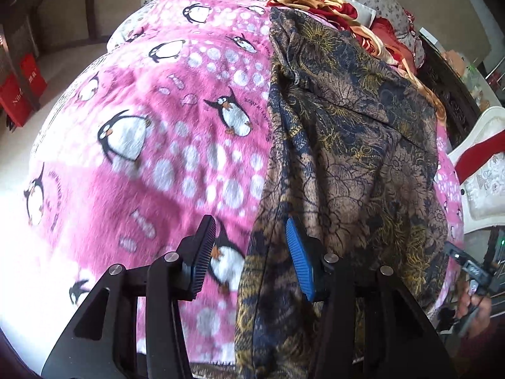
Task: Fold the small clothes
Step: 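Open both grippers and release the folded garment onto the blanket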
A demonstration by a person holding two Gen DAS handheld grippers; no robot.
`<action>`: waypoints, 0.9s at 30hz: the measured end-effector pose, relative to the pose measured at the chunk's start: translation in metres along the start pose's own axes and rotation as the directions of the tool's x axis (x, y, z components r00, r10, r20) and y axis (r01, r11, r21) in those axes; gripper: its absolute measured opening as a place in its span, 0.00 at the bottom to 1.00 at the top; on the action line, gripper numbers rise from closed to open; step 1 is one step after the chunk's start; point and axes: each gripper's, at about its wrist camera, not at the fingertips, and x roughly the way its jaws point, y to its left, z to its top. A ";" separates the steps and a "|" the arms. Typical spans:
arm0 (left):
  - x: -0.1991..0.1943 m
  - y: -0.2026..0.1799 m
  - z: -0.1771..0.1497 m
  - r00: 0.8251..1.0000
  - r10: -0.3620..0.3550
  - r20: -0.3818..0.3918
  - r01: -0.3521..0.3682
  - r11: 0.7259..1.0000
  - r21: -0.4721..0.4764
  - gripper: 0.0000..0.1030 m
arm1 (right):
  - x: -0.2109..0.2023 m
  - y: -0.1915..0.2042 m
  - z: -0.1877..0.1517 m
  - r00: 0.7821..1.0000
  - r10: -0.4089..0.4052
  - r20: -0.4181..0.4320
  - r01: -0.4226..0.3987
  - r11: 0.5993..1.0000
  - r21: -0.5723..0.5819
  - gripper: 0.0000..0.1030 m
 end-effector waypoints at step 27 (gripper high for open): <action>-0.015 0.002 -0.039 1.000 -0.009 -0.025 0.009 1.000 0.017 0.45 | -0.067 -0.034 -0.091 0.999 -0.047 0.002 0.046 0.994 0.102 0.04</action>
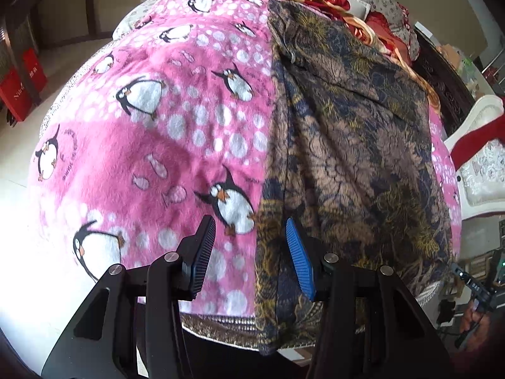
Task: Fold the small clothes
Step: 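Open both grippers and release the folded garment onto the blanket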
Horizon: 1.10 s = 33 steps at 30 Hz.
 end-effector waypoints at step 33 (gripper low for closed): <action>0.018 -0.034 -0.036 0.987 0.120 -0.104 -0.104 0.983 0.151 0.46 | 0.033 0.005 0.027 0.996 0.082 -0.020 -0.081 0.994 0.070 0.44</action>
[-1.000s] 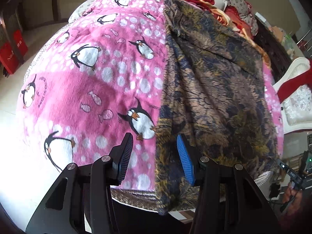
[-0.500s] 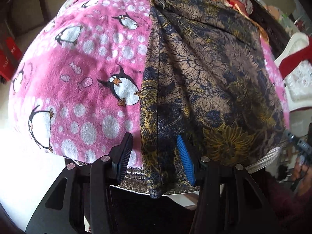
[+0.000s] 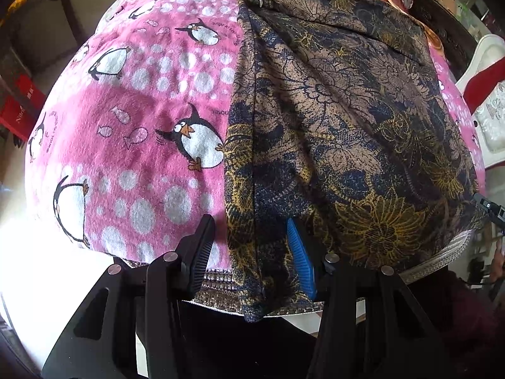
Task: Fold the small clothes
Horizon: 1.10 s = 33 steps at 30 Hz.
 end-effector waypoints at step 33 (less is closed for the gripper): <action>-0.018 0.007 -0.002 0.972 -0.230 0.054 0.233 0.971 -0.055 0.04 | -0.021 0.007 0.005 0.997 0.059 0.058 -0.056 0.997 -0.050 0.06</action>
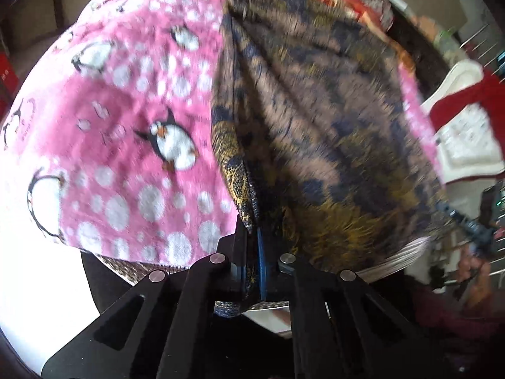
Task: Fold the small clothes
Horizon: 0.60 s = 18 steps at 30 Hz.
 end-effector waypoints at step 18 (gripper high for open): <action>0.022 0.016 0.001 0.998 0.033 -0.046 -0.034 0.999 -0.034 0.04 | 0.018 -0.006 -0.009 0.994 0.097 -0.051 -0.093 0.993 0.078 0.11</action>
